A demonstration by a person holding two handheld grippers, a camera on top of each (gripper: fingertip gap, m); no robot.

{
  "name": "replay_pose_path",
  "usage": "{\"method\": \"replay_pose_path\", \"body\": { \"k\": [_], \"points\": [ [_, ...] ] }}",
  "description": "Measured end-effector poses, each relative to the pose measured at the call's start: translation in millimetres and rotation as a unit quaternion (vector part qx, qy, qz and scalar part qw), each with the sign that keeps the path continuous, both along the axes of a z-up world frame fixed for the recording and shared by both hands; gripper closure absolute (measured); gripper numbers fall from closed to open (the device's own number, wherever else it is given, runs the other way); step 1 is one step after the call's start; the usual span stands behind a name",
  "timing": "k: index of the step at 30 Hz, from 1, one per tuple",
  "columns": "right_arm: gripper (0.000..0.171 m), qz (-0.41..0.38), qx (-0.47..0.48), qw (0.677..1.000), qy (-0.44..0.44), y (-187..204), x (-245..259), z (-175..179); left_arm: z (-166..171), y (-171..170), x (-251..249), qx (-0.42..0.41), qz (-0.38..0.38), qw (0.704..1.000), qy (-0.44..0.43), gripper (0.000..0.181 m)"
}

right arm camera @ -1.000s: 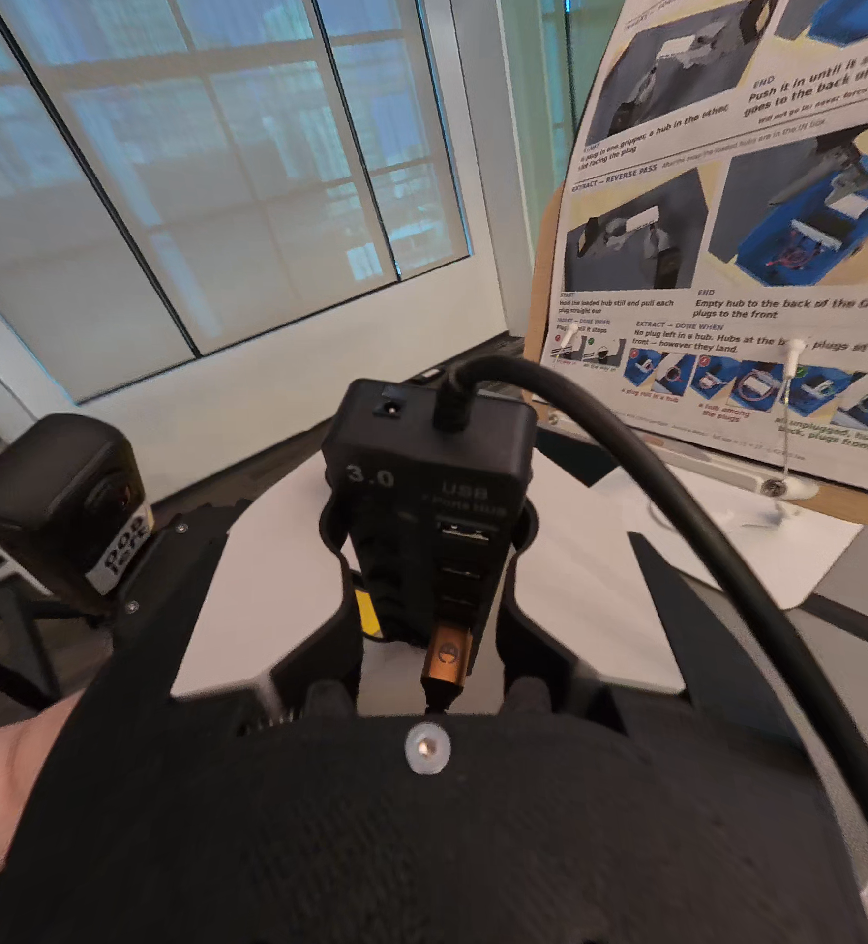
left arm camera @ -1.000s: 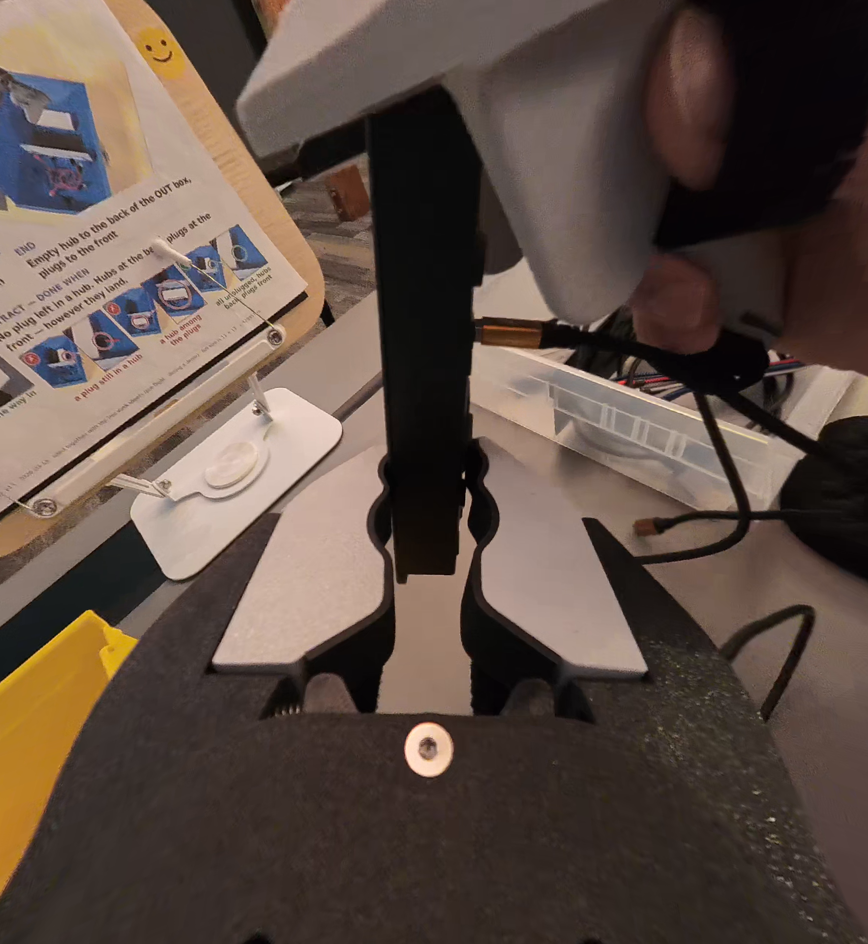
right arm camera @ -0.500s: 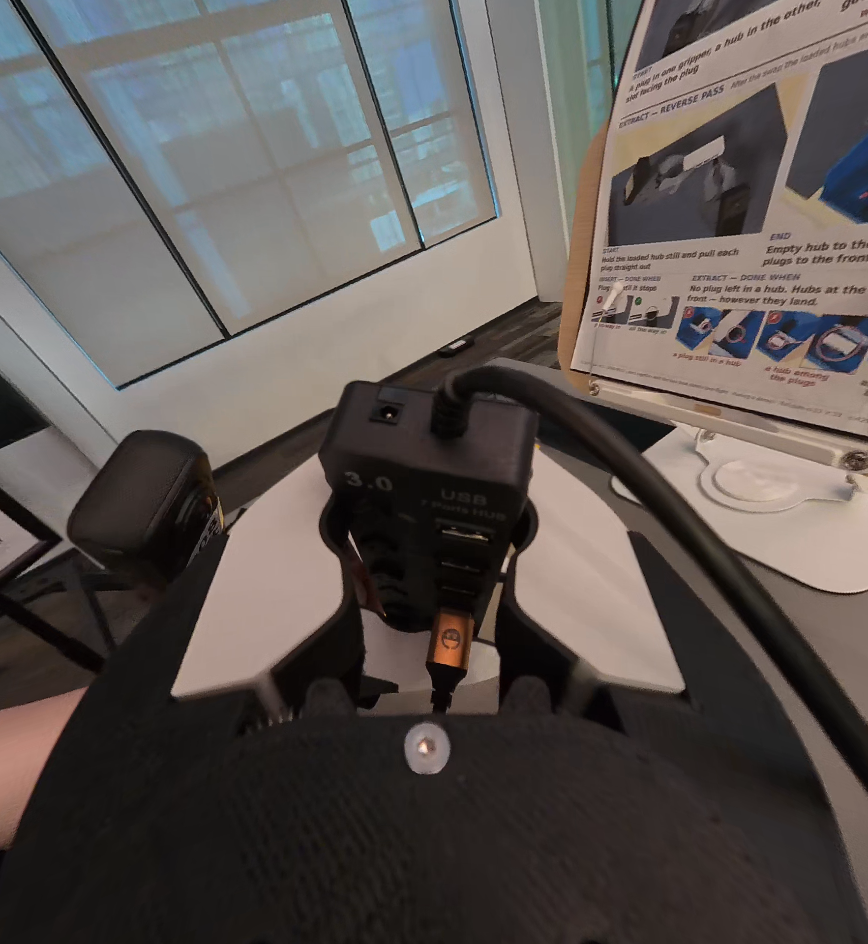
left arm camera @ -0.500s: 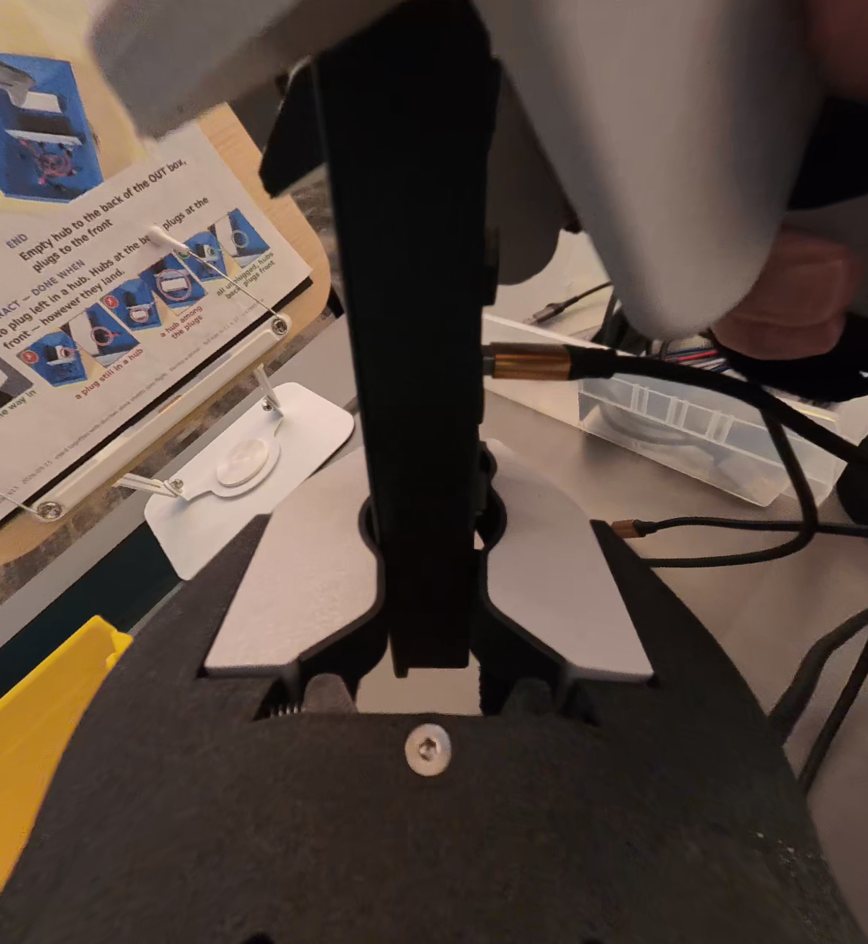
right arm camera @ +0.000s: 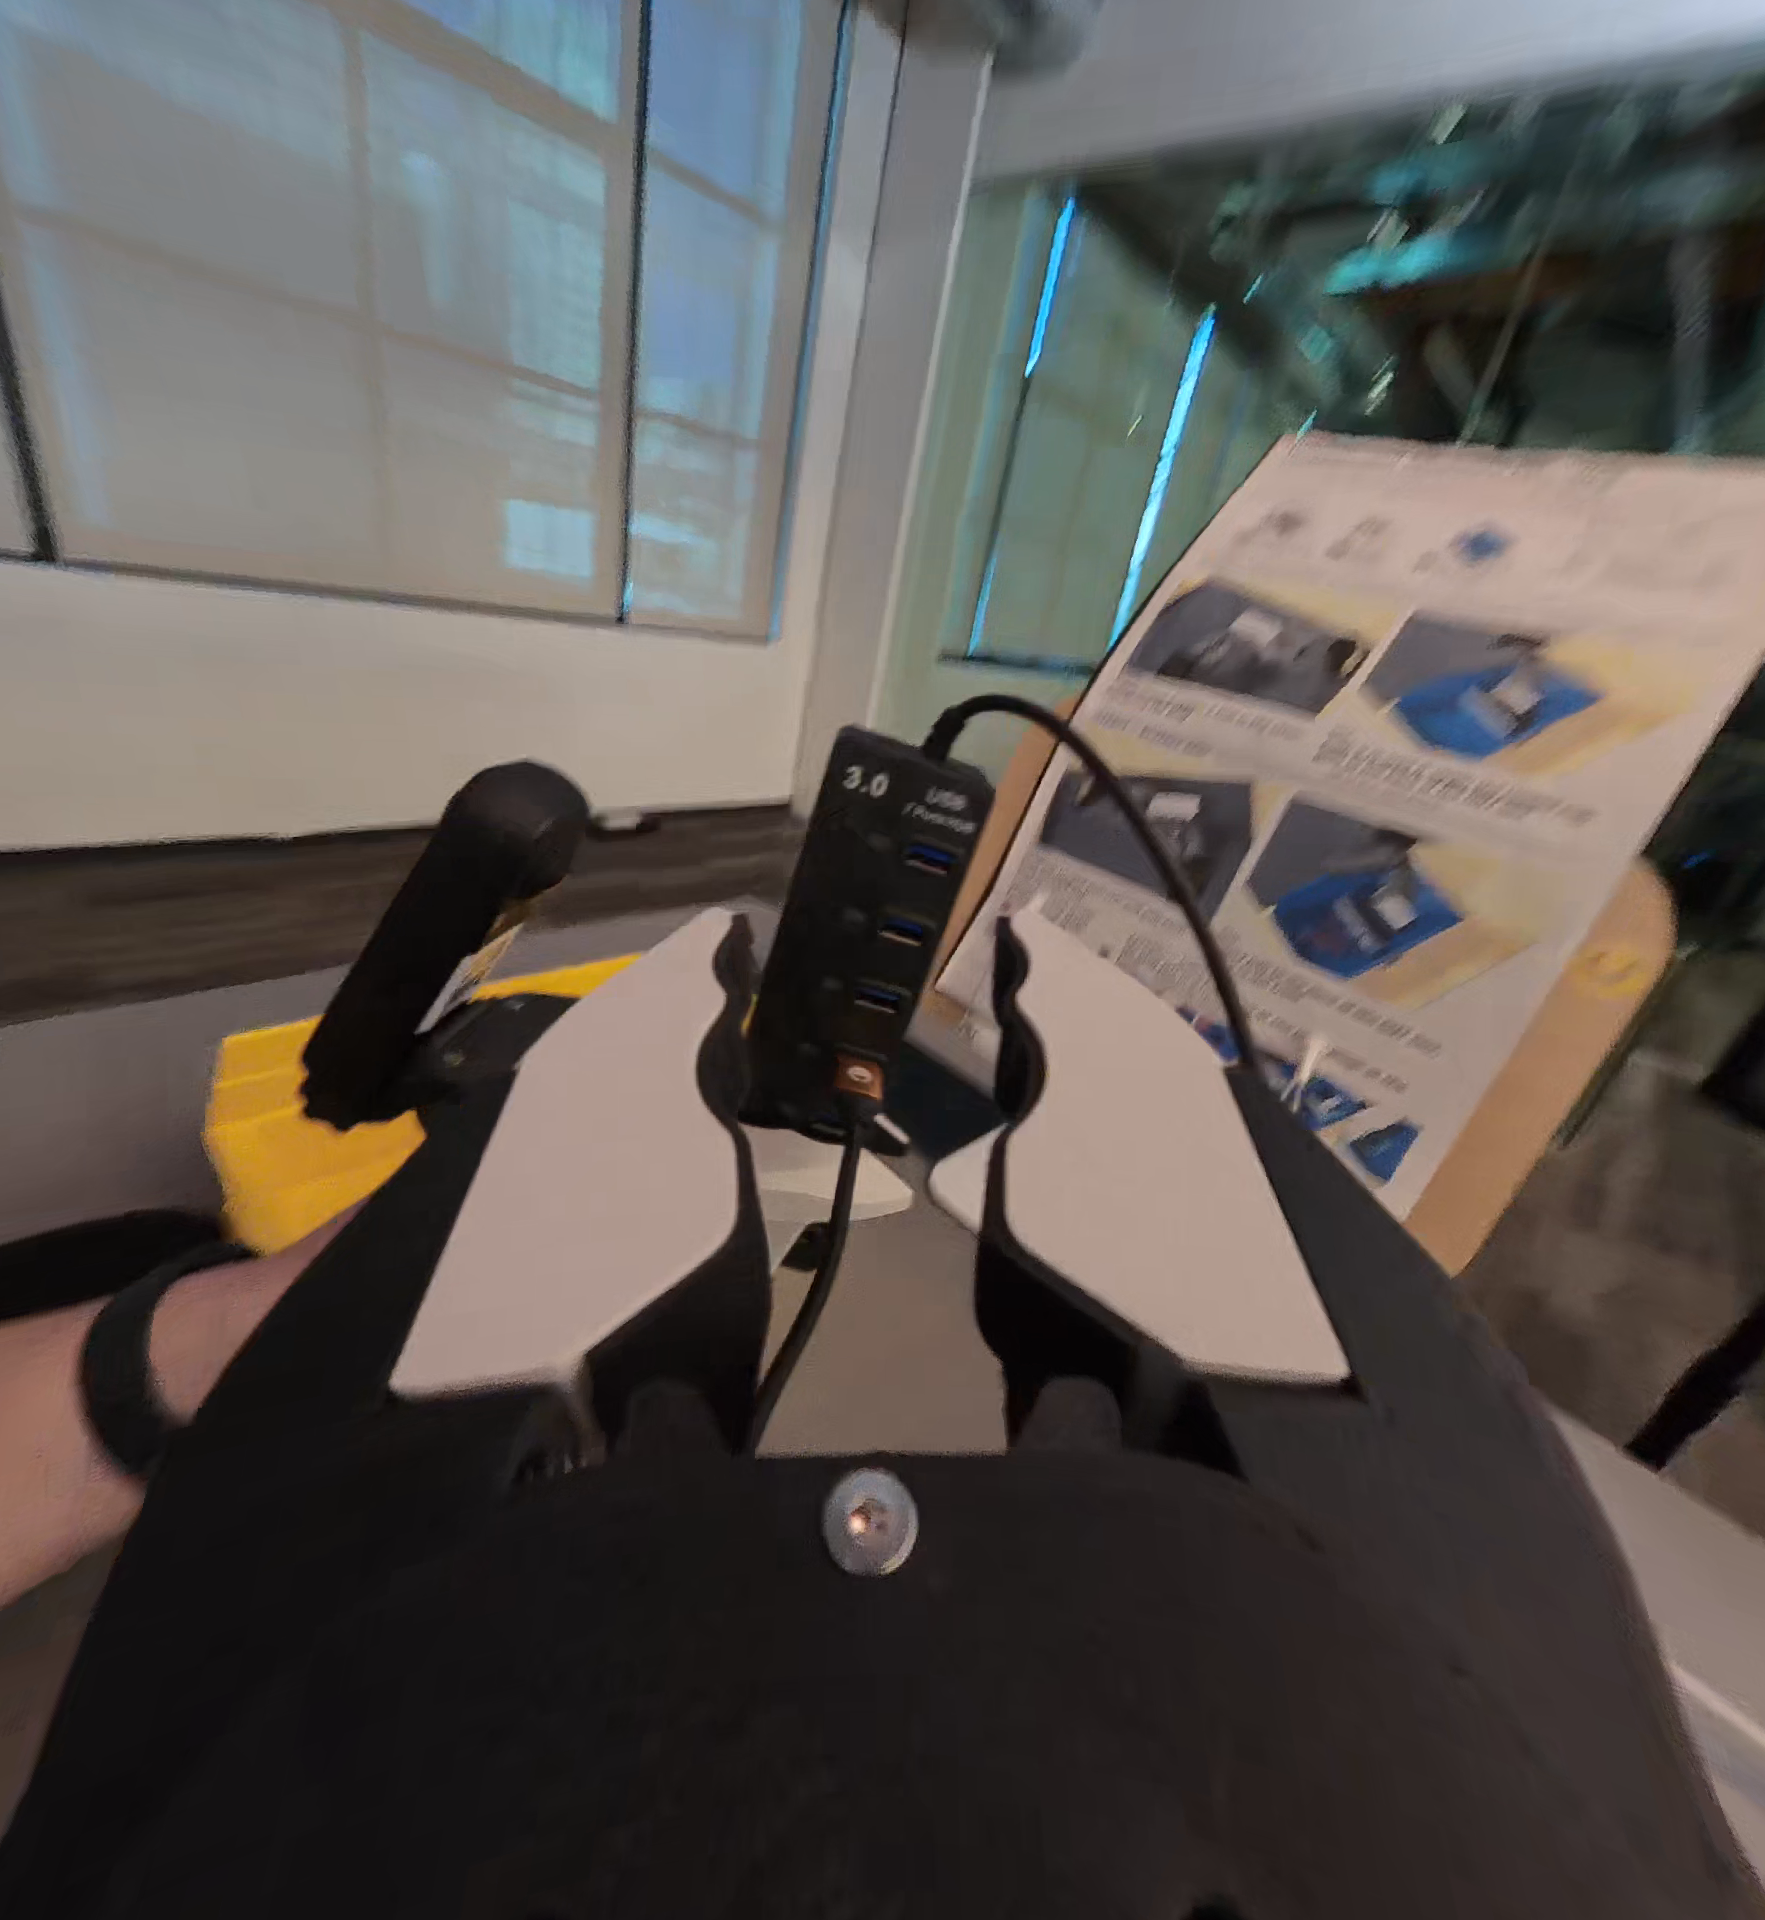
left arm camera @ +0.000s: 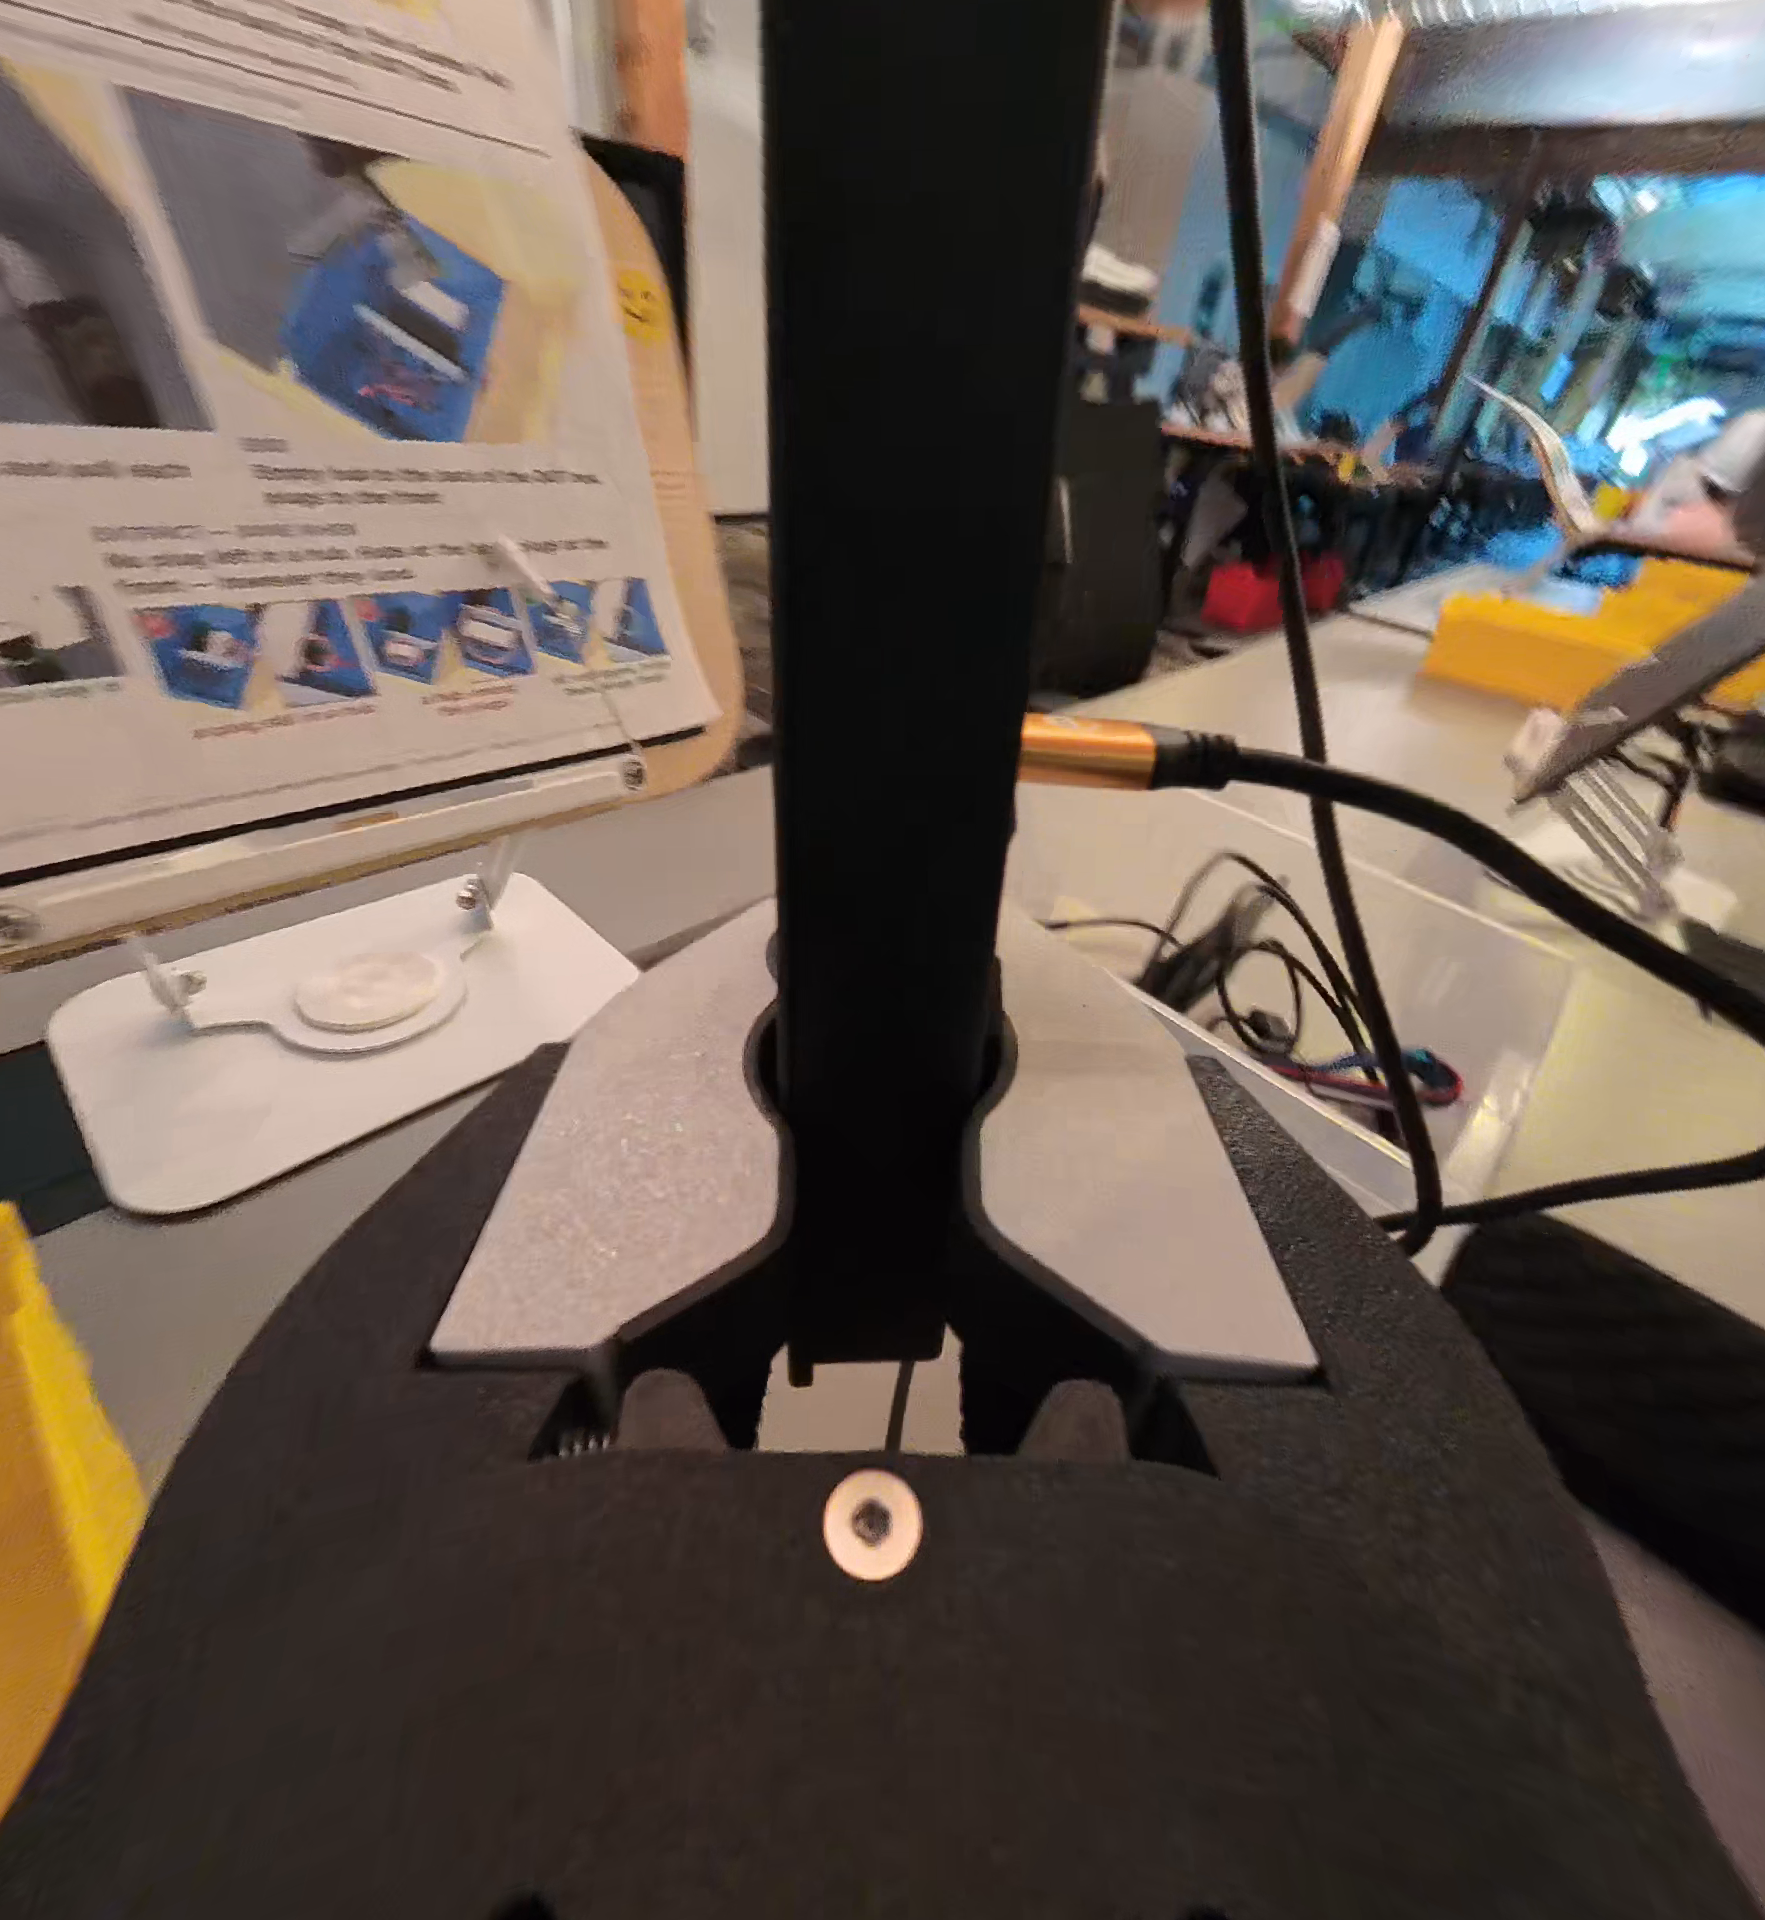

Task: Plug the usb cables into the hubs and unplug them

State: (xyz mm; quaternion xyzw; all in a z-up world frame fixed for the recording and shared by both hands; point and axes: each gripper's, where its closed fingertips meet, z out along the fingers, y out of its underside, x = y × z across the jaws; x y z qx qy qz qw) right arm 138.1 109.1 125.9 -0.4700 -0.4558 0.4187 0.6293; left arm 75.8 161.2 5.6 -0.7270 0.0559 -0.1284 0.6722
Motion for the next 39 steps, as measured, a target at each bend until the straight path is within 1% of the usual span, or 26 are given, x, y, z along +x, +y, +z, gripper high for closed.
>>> {"method": "replay_pose_path", "body": {
  "k": [2,3,6,8,12,17,19,23,30,33,35,37,38,39],
  "points": [
    [0.134,-0.020,0.021,0.998,0.051,-2,-5,2,6,-1,-16,0.022,0.037,0.999,-0.011,0.154],
    [0.139,-0.033,0.025,0.997,0.058,0,-11,-2,10,-3,-21,0.034,0.051,0.998,-0.020,0.154],
    [0.143,-0.036,0.016,0.999,0.012,2,-39,-23,20,-7,-33,0.067,0.082,0.994,-0.033,0.154],
    [0.142,-0.018,-0.011,1.000,-0.002,3,-50,-34,18,-6,-32,0.064,0.084,0.994,-0.024,0.154],
    [0.140,0.000,-0.053,0.998,-0.032,13,-59,-54,16,-4,-27,0.071,0.092,0.993,-0.008,0.154],
    [0.139,0.011,-0.070,0.996,-0.049,20,-67,-68,15,-3,-19,0.078,0.091,0.993,0.006,0.155],
    [0.140,0.015,-0.075,0.996,-0.042,21,-68,-69,15,-3,-16,0.079,0.090,0.993,0.013,0.155],
    [0.154,0.029,-0.070,0.996,-0.038,17,-70,-69,15,-3,-13,0.081,0.086,0.993,0.013,0.155],
    [0.155,0.010,-0.031,0.999,-0.017,15,-68,-62,24,-2,-12,0.086,0.064,0.994,-0.021,0.154],
    [0.155,0.010,-0.038,0.999,-0.011,16,-63,-56,32,0,-9,0.092,0.072,0.993,0.005,0.154],
    [0.155,0.009,-0.038,0.999,-0.008,16,-59,-52,37,0,-5,0.093,0.065,0.994,0.009,0.154],
    [0.156,0.007,-0.025,1.000,-0.004,12,-53,-47,42,-3,-25,0.101,0.099,0.990,-0.013,0.152],
    [0.156,0.005,-0.014,1.000,-0.002,9,-50,-44,48,-7,-38,0.104,0.091,0.989,-0.048,0.154],
    [0.156,0.003,-0.006,1.000,-0.003,7,-47,-40,53,-14,-47,0.102,0.080,0.989,-0.064,0.154]
  ]
}}
